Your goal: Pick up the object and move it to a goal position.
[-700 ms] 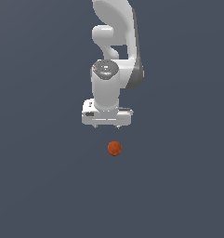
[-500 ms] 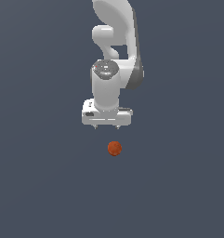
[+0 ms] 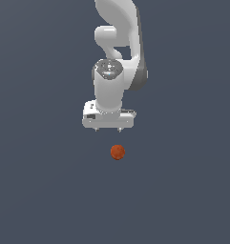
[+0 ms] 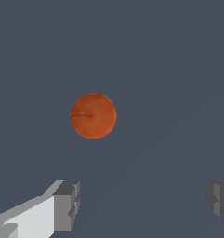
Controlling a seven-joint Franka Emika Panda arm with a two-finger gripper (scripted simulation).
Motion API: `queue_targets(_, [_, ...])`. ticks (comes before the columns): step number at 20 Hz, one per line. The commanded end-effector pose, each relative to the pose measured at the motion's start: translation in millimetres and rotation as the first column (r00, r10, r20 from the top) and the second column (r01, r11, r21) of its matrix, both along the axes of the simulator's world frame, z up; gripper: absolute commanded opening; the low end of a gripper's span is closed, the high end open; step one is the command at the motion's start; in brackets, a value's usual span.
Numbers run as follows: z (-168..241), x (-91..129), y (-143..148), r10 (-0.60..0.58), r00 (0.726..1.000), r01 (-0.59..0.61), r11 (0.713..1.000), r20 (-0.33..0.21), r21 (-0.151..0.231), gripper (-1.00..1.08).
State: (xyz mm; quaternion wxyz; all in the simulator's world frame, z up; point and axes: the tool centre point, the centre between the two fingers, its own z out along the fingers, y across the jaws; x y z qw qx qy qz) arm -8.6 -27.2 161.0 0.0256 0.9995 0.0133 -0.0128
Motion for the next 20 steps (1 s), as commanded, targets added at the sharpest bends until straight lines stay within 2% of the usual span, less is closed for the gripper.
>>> queue_targets(1, [-1.6,0.9,0.9,0.005,1.000,-0.005,1.000,0.000,0.001,1.00])
queue_targets(9, [-21.8,18.2,14.4,0.079,0.997,-0.079,0.997,0.006,0.016,1.00])
queue_targets(20, [-60.8,45.3,40.2,0.204,0.979,-0.205,0.978,0.023,0.049,1.00])
